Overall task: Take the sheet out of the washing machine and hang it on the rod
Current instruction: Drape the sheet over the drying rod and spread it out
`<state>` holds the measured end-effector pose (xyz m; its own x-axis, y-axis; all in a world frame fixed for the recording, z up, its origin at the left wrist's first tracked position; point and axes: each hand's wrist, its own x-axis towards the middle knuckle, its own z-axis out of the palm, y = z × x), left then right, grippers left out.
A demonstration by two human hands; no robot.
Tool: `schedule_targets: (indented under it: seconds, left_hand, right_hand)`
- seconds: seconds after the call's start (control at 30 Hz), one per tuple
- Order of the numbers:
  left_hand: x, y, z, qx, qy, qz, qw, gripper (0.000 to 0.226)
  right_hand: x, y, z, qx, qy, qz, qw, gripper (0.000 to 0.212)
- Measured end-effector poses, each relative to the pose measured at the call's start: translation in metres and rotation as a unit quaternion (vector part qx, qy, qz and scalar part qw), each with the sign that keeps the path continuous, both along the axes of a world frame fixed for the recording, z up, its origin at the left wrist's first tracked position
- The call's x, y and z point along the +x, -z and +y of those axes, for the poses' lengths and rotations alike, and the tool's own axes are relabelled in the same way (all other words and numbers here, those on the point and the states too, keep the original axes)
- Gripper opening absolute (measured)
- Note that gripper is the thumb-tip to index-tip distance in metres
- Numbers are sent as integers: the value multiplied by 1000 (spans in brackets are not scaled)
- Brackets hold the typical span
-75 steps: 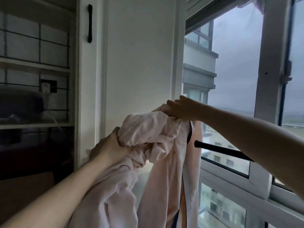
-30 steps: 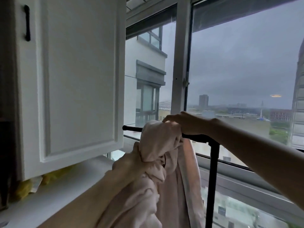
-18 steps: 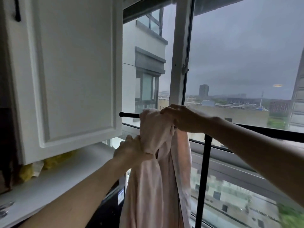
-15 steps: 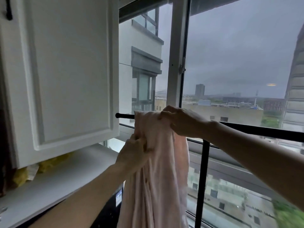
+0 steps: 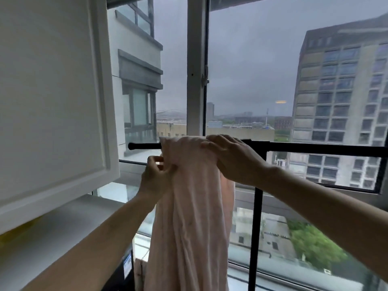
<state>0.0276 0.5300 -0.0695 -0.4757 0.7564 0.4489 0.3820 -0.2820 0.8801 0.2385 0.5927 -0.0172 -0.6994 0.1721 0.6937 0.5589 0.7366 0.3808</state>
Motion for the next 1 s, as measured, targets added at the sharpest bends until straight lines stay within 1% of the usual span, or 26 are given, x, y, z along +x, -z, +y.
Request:
schedule_targets:
  seconds: [0.03,0.1,0.17,0.23,0.27,0.3,0.37,0.43,0.47,0.5,0.57,0.6,0.63,0.67,0.73,0.77,0.8,0.87,0.93,1.0]
  left_hand:
    - [-5,2,3,-16,30,9,999,36]
    - [-15,6,8,-29,64,55,996,21]
    - [-23,12,12,-23,79,86,993,21]
    - [-31,18,16,-30,100,87,991,23]
    - [-34,22,17,-41,120,74,989,23]
    - [-34,25,19,-51,144,41,987,24]
    - [-32,31,22,-70,199,-56,976,28]
    - [-31,31,20,-88,234,-130,959,37]
    - [-31,32,20,-92,248,-134,955,41]
    - [-32,34,19,-93,263,-120,953,41]
    - [-33,36,14,-67,280,-67,955,26]
    - [-34,37,13,-46,276,-46,959,14]
    - [-34,38,11,-27,270,-36,962,4]
    - [-34,39,10,-5,257,-28,966,4]
    - [-33,39,9,27,221,-8,975,5]
    - [-33,37,6,33,205,-4,978,13]
    - [-35,37,5,36,200,-8,979,19]
    - [-40,38,3,33,220,-42,974,28]
    - [-40,37,-3,24,240,-76,968,32]
    - [-35,32,-11,48,239,-87,966,25]
  right_hand:
    - [-1,4,-2,-2,14,15,1000,49]
    - [-4,13,-7,-6,38,52,998,47]
    - [-7,26,-16,-10,52,97,994,44]
    - [-14,42,-27,-20,66,141,988,45]
    - [-19,51,-32,-37,69,167,983,47]
    - [-22,60,-36,-63,66,197,976,51]
    - [-33,77,-41,-135,48,258,955,61]
    - [-46,83,-45,-217,42,321,921,72]
    - [-51,82,-47,-261,52,355,896,75]
    - [-55,79,-51,-316,72,383,865,77]
    - [-63,72,-57,-410,106,423,801,78]
    - [-67,70,-56,-430,109,442,780,74]
    - [-71,69,-58,-439,101,457,767,67]
    - [-75,68,-58,-440,101,463,763,59]
    - [-80,66,-56,-428,152,441,774,49]
    - [-81,66,-56,-421,177,430,779,43]
    - [-82,66,-58,-413,185,431,781,37]
    - [-83,67,-61,-395,164,448,785,27]
    - [-83,70,-67,-360,125,465,799,30]
    - [-85,68,-73,-311,83,471,821,46]
